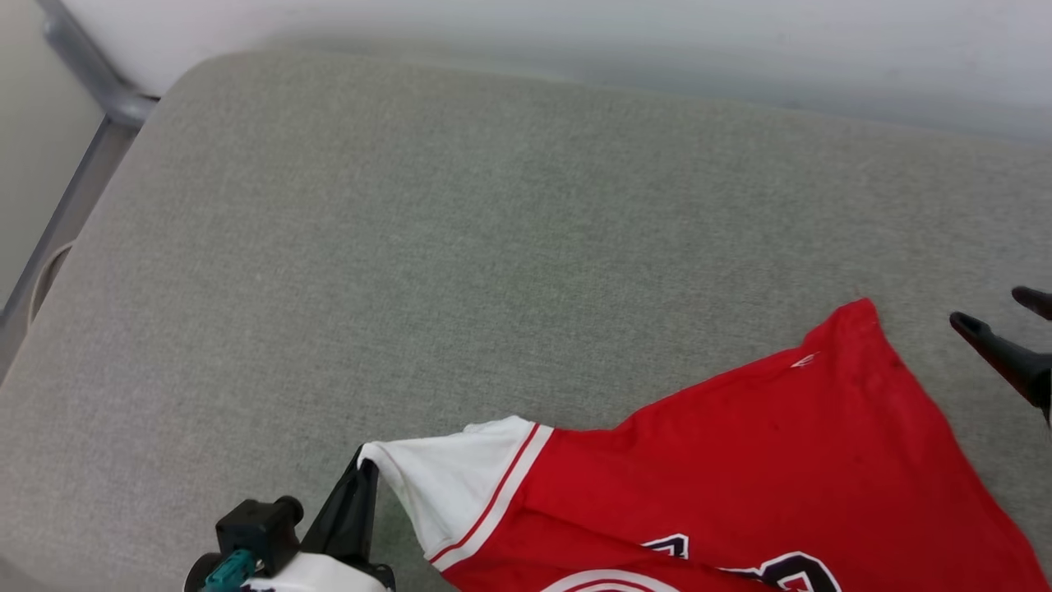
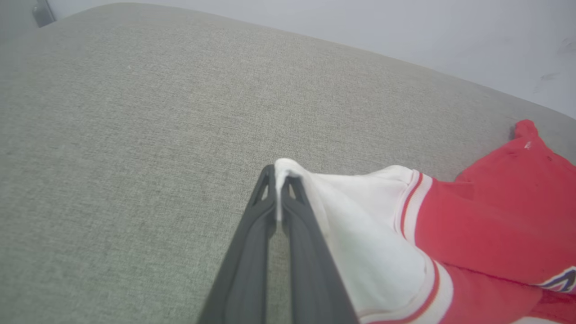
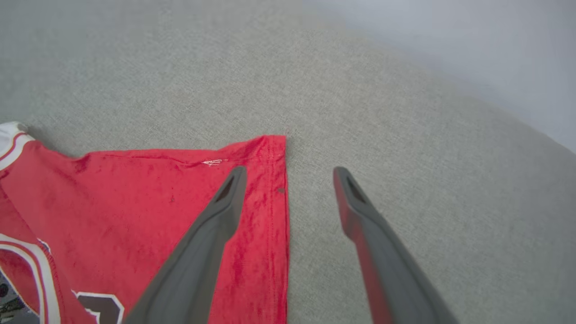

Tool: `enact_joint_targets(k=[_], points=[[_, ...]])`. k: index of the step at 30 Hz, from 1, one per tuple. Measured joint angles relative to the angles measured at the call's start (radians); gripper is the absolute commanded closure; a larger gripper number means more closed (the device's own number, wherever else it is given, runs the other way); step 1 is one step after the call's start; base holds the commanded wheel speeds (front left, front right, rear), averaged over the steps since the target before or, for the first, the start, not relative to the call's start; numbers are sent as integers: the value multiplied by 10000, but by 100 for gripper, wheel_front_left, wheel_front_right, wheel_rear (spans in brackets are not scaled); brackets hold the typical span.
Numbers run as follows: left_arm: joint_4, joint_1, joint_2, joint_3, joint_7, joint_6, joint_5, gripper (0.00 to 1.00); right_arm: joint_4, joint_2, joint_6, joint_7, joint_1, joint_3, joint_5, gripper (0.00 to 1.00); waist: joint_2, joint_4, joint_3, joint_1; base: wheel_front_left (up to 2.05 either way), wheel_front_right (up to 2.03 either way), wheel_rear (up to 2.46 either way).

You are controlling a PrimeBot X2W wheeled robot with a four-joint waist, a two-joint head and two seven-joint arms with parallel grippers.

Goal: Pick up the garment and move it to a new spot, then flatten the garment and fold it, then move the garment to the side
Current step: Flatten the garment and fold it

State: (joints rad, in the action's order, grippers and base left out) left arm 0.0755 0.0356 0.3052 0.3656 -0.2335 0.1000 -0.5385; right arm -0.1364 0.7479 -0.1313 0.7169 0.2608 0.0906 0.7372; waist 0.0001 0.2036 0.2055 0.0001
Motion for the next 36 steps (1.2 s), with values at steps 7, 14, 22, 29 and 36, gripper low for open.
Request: enact_joint_targets(k=[7, 14, 22, 29, 36], points=[[236, -482, -322, 163, -127, -167, 84, 100, 1283, 194, 0, 1835, 2037, 2000, -474, 0, 0, 560, 664, 1, 0, 0, 0], [416, -921, -669, 286, -222, -370, 215, 100, 2907, -19, 0, 2339, 3317, 3093, -878, 0, 0, 1028, 1265, 1, 0, 0, 0], [612, -1243, -918, 290, -253, -491, 382, 100, 3764, 244, 6, 2368, 3661, 4067, -629, 0, -1, 1425, 1751, 0, 0, 0, 0], [721, -1273, -1014, 167, -265, -562, 456, 100, 3866, 445, 19, 1785, 3879, 4608, -272, 100, 0, 1345, 1852, 0, 0, 0, 0], [757, -1228, -928, -25, -267, -564, 606, 100, 4149, 69, 4, 190, 4017, 4897, 140, 100, 0, 1085, 1405, 0, 0, 0, 0]])
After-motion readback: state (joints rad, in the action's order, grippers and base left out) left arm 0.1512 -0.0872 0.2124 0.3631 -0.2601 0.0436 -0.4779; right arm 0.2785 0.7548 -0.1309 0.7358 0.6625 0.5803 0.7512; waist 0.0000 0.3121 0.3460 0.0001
